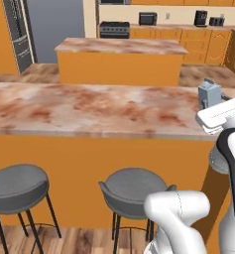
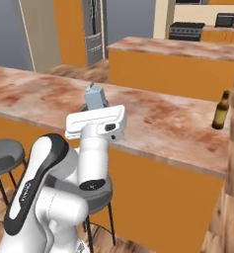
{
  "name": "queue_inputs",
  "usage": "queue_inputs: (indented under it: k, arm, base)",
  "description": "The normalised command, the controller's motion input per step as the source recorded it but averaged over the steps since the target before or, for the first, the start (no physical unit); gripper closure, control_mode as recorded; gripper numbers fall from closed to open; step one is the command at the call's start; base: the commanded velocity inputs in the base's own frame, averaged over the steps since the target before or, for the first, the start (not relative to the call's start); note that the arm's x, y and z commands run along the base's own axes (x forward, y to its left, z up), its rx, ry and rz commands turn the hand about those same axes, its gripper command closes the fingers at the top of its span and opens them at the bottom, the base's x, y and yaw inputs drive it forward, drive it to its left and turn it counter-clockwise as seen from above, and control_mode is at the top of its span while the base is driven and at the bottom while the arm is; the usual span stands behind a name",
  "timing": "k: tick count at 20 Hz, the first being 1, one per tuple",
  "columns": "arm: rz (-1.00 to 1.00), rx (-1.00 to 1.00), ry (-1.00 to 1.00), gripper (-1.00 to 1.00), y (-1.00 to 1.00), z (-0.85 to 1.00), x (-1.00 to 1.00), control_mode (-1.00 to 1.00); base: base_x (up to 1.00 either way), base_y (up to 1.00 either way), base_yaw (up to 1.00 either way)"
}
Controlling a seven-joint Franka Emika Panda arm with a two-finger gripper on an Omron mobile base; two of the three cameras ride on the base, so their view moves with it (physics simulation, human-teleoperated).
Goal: Move the drinks to the dining counter.
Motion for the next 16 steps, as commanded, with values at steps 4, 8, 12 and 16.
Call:
queue_inputs:
  k: [4, 8, 12, 16]
  arm:
    - [0.0, 0.0, 0.0, 1.0, 0.0, 0.0, 0.0, 1.0]
    - [0.0, 0.0, 0.0, 1.0, 0.0, 0.0, 0.0, 1.0]
    - [0.0, 0.0, 0.0, 1.0, 0.0, 0.0, 0.0, 1.0]
    - [0.0, 0.0, 0.0, 1.0, 0.0, 0.0, 0.0, 1.0]
  base:
    - [1.0, -0.1, -0.26]
    - [1.0, -0.12, -0.19]
    - [1.0, -0.8, -0.06]
    - [1.0, -1.0, 0.01]
